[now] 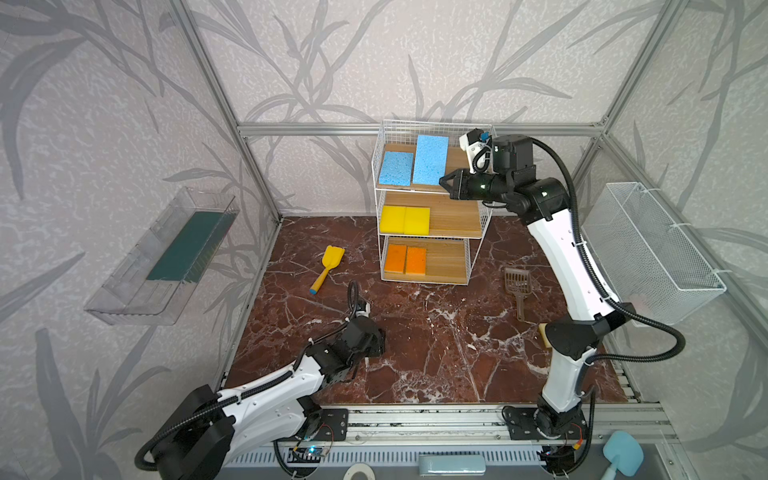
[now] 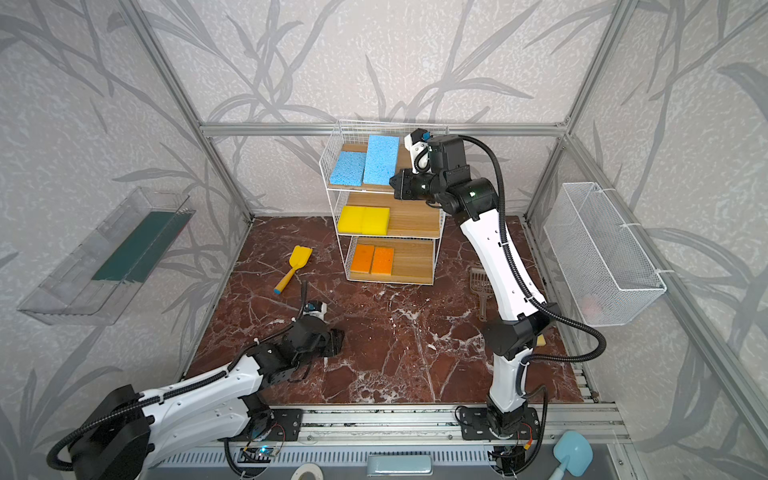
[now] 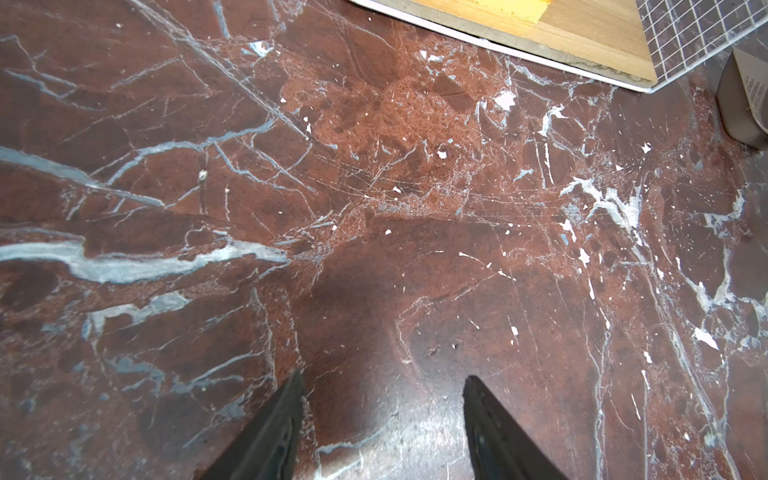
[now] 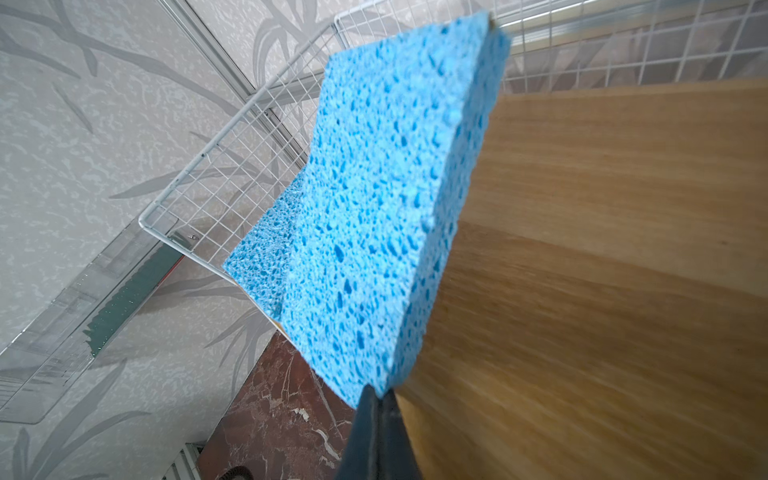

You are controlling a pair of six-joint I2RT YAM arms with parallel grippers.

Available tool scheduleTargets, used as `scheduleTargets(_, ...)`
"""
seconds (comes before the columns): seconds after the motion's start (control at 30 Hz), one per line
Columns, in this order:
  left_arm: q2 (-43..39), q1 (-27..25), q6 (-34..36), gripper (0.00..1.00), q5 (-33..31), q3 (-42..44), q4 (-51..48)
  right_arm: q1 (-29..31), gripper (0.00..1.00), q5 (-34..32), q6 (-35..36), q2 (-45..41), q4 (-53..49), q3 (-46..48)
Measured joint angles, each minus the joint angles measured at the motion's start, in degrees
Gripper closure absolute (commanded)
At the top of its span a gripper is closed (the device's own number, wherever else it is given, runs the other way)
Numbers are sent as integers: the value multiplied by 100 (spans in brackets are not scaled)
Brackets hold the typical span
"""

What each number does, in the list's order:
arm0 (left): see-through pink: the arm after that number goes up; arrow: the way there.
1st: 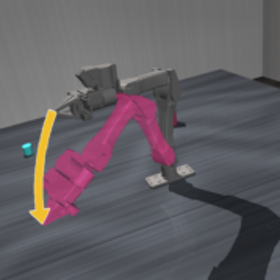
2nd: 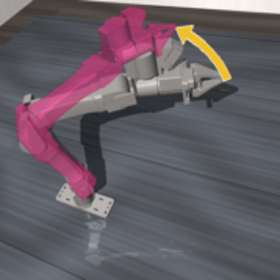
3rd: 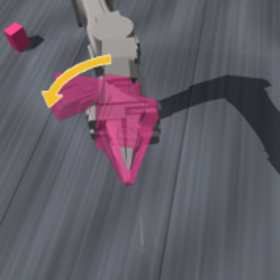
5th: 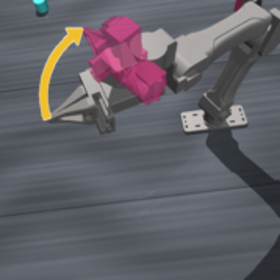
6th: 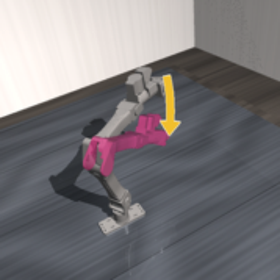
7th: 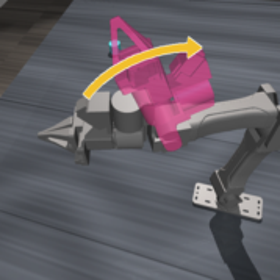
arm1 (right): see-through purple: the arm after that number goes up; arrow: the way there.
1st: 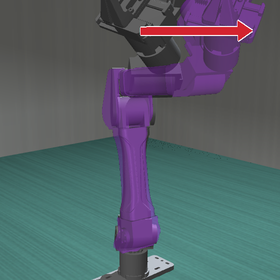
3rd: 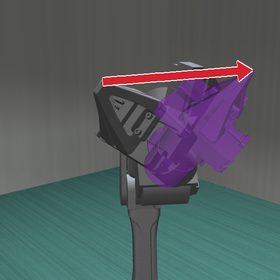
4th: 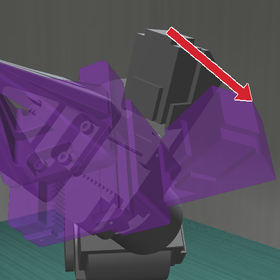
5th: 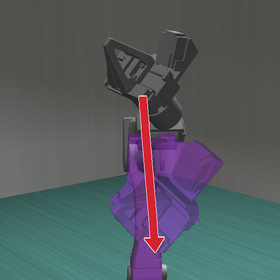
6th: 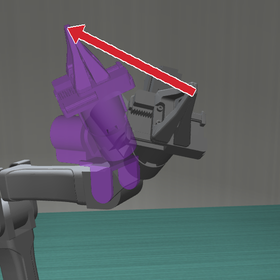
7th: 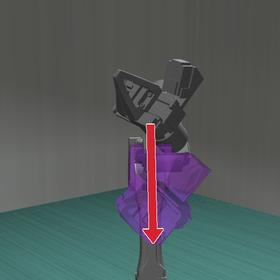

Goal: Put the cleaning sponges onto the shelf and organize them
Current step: 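Lower the blue sponge beside the other on the top tier, open right gripper, then move the right gripper down to the yellow sponge near the brown scoop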

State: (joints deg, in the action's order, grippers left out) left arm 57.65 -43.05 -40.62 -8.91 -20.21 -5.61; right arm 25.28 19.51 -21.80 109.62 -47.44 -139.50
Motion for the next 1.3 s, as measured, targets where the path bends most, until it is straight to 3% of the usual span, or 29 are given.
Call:
scheduleTargets(0.1,9,2,0,37,0,0,-4,-24,89,48,0,125,-87,-188)
scheduleTargets(0.3,33,4,2,37,0,-11,-20,-87,63,120,-20,221,-101,-295)
scheduleTargets(0.6,267,11,11,37,33,-107,-57,-144,52,221,-48,221,-63,-326)
scheduleTargets(1.0,417,92,315,34,79,-905,-444,-96,43,348,-37,203,17,-328)
scheduleTargets(1.17,417,192,433,30,90,-1152,-470,184,41,146,173,-518,286,754)
scheduleTargets(1.3,422,199,490,29,133,-1174,-446,560,40,-125,164,-1943,883,2868)
